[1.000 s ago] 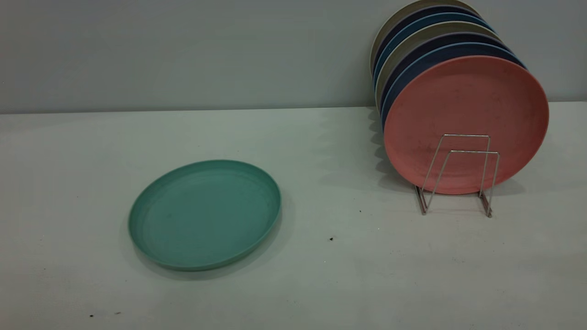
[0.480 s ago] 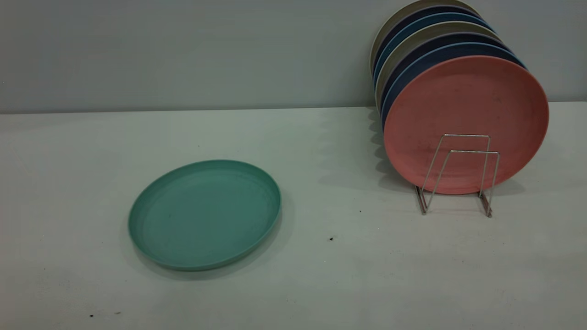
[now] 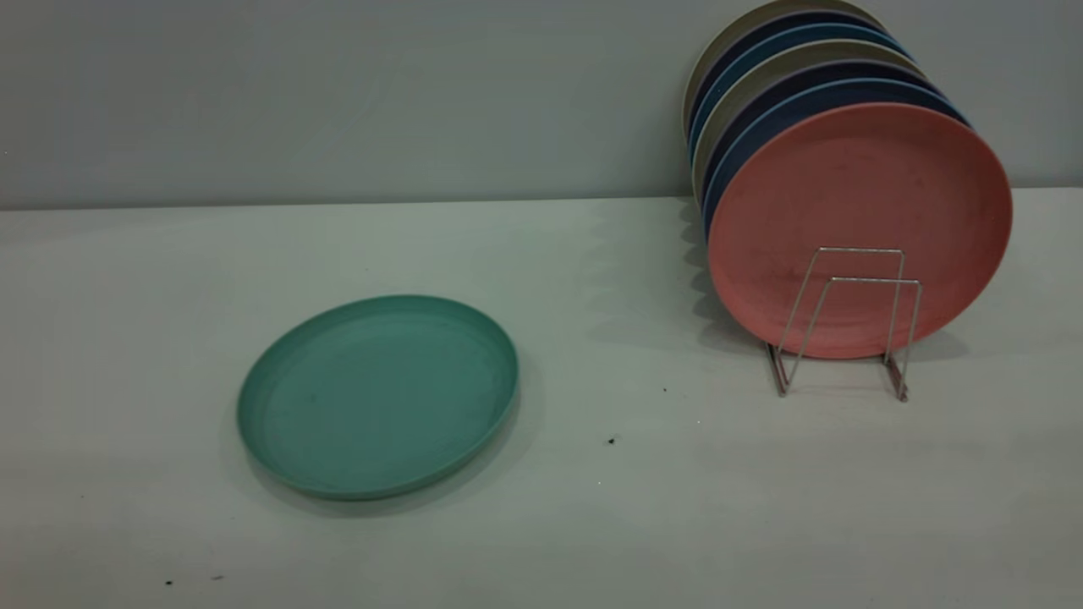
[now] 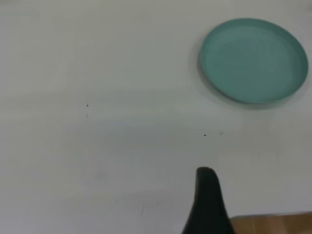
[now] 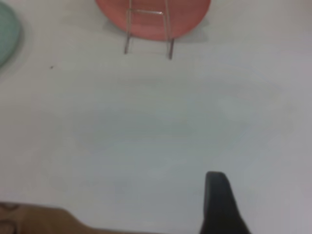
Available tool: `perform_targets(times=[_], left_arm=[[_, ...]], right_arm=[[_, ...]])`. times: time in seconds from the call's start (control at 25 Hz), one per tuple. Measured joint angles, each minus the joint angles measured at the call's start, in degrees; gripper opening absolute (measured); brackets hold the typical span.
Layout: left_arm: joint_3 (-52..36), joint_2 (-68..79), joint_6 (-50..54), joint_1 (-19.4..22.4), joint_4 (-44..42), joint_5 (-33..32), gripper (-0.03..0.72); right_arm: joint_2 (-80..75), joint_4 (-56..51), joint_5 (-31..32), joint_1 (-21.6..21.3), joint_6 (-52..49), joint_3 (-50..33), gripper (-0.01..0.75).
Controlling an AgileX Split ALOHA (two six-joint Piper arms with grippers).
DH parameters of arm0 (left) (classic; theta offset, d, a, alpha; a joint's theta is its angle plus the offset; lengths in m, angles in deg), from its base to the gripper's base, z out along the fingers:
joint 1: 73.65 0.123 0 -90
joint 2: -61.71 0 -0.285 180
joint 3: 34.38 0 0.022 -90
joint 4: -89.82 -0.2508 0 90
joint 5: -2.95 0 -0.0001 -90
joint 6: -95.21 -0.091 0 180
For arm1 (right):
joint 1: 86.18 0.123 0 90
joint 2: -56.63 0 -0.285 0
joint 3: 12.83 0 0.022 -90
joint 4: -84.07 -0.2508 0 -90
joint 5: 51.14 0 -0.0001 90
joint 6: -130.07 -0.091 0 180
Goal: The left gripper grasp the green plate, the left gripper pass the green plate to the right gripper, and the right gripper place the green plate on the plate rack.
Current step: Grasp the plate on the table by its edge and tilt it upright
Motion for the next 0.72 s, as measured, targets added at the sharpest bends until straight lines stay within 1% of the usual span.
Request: perform_targets(times=[0.08,0.2,0.28,0.4,0.52,0.6,0.72], left_arm=[[2.5,5.6,0.0,0.0,0.0,1.2,0.57],[5.5,16.3,0.0,0.0,0.0,5.1,0.57],[7.3,23.0,-0.2,0.0,0.2,7.5,0.57],[9.8,32.9,-2.3,0.0,2.3,9.7,0.57],[11.1,41.9,-4.1,0.0,5.6,13.3,0.57],[11.3,47.7,-4.8,0.0,8.4,16.8,0.57],[11.3,55.7,-7.4,0.0,12.2,22.4,0.57]], right_arm=[[-5.8,-1.4,-1.9,0.0,0.1,1.9,0.503],[-14.4,-2.8,-6.3,0.0,1.6,4.7,0.509],[-19.6,-3.4,-10.4,0.0,5.0,6.4,0.51],[-28.7,-6.2,-14.9,0.0,10.6,9.1,0.51],[-37.7,-14.5,-18.8,0.0,18.4,10.9,0.51],[-43.7,-22.8,-22.4,0.0,26.2,11.2,0.51],[-53.2,-35.8,-25.4,0.7,37.7,11.9,0.51]])
